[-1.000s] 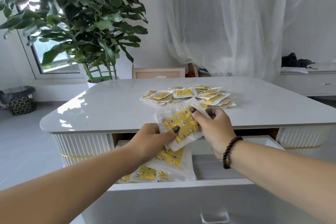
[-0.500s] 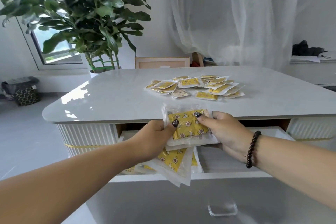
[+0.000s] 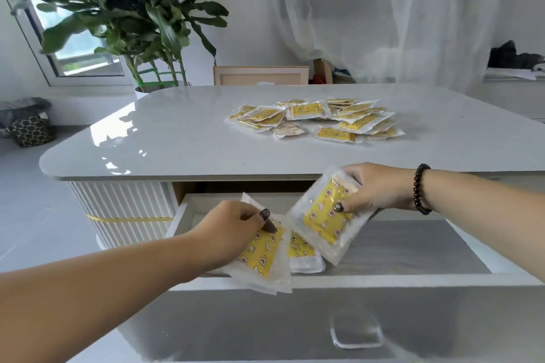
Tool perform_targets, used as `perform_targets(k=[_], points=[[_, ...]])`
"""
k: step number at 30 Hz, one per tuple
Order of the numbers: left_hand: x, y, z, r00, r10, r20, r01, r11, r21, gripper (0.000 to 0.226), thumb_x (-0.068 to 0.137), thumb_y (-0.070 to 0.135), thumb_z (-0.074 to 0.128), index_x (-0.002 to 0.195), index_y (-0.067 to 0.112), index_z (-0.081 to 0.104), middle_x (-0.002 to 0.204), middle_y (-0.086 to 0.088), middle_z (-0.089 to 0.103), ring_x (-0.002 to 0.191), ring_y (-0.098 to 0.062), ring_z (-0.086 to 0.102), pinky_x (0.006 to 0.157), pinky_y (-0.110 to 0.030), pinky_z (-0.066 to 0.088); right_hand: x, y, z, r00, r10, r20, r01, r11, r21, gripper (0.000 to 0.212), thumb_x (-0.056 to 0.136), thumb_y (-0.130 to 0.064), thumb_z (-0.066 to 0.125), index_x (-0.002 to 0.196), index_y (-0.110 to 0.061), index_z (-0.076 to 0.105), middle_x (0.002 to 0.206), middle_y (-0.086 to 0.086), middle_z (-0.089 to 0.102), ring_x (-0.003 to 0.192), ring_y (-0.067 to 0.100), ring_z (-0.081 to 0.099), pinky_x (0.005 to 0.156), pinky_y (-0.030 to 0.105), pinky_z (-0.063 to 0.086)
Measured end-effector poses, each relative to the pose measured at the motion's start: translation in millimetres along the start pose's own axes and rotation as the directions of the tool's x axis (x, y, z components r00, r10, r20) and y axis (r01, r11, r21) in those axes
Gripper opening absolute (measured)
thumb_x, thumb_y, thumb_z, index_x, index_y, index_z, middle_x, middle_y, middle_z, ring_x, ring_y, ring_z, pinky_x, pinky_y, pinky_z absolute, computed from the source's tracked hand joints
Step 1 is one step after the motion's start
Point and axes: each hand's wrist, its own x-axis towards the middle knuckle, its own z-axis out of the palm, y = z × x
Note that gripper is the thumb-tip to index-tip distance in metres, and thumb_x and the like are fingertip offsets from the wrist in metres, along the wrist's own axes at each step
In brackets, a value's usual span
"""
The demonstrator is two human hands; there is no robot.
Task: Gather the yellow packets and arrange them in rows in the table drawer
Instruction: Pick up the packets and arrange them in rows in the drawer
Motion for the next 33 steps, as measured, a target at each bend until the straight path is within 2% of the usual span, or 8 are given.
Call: perform_targets(k=[6,8,11,15,18,22,27,33], points=[[4.1,-9.1,12.1,1.0,-0.011,0.01,0.012,0.997,-0.081,0.02,0.093,0.024,0.06,0.084,0.029,0.077,0.088,-0.002,0.076,0.074,-0.014,0.065,0.077,-0.034,0.055,36.7,13.2,-0.1,0.925,0.25,0.286,-0.141,0.926,-0.351,0.026,0.082,-0.007,0.072,0.098,-0.023,0.059,0.101,-0.001,0.069,0.097,0.021,0.068,0.079,0.04,0.059],[4.9,-11.1,16.3,0.999,-0.029,0.037,0.033,0.992,-0.119,0.025,0.094,0.02,0.059,0.082,0.03,0.078,0.084,0.004,0.076,0.072,-0.011,0.069,0.074,-0.031,0.056,48.9,13.0,5.3,0.919,0.28,0.278,-0.129,0.878,-0.46,0.037,0.082,-0.011,0.072,0.115,-0.021,0.056,0.106,-0.004,0.061,0.102,0.022,0.063,0.079,0.04,0.059],[7.9,-12.1,19.9,0.997,-0.04,0.066,0.05,0.988,-0.145,0.03,0.094,0.018,0.058,0.079,0.034,0.078,0.086,0.009,0.076,0.082,-0.015,0.072,0.084,-0.03,0.056,68.8,14.2,12.0,0.939,0.298,0.17,-0.124,0.759,-0.639,0.079,0.084,-0.014,0.071,0.149,-0.018,0.026,0.13,-0.001,0.043,0.103,0.022,0.054,0.076,0.036,0.059],[11.7,-12.1,22.1,0.994,-0.04,0.104,0.056,0.986,-0.155,0.032,0.094,0.019,0.058,0.079,0.039,0.078,0.087,0.012,0.076,0.083,-0.011,0.072,0.085,-0.027,0.056,85.5,22.4,18.9,0.945,0.296,0.139,-0.104,0.676,-0.729,0.082,0.085,-0.018,0.069,0.15,-0.017,0.021,0.142,0.005,0.039,0.111,0.025,0.056,0.076,0.034,0.06],[13.2,-13.1,22.0,0.992,-0.047,0.118,0.068,0.981,-0.179,0.032,0.094,0.018,0.058,0.08,0.039,0.078,0.087,0.011,0.076,0.08,-0.01,0.072,0.081,-0.027,0.055,91.4,26.2,24.3,0.964,0.233,0.13,-0.028,0.574,-0.818,0.064,0.084,-0.024,0.069,0.14,-0.011,0.038,0.127,0.006,0.054,0.095,0.018,0.058,0.061,0.023,0.052],[13.9,-14.4,21.2,0.989,-0.06,0.136,0.087,0.974,-0.208,0.031,0.094,0.018,0.059,0.08,0.038,0.078,0.086,0.008,0.077,0.076,-0.01,0.071,0.079,-0.027,0.054,98.3,33.3,32.8,0.978,0.167,0.124,0.022,0.51,-0.86,0.048,0.082,-0.027,0.07,0.122,-0.009,0.051,0.117,0.006,0.06,0.091,0.018,0.057,0.066,0.026,0.047],[13.1,-13.2,22.1,0.988,-0.064,0.14,0.095,0.969,-0.229,0.029,0.093,0.017,0.059,0.08,0.034,0.078,0.087,0.002,0.077,0.073,-0.013,0.07,0.079,-0.029,0.056,94.4,46.7,46.7,0.991,0.097,0.091,0.011,0.624,-0.781,0.038,0.086,-0.027,0.066,0.113,-0.01,0.047,0.1,0.004,0.056,0.08,0.017,0.05,0.058,0.023,0.042],[13.0,-13.7,20.9,0.987,-0.066,0.146,0.099,0.969,-0.227,0.027,0.093,0.018,0.06,0.081,0.032,0.079,0.088,0.003,0.077,0.077,-0.014,0.072,0.079,-0.029,0.056,74.5,63.1,59.7,0.995,-0.099,0.026,0.077,0.555,-0.828,0.062,0.084,-0.035,0.065,0.135,-0.015,0.035,0.13,0.007,0.042,0.12,0.025,0.044,0.091,0.037,0.049]])
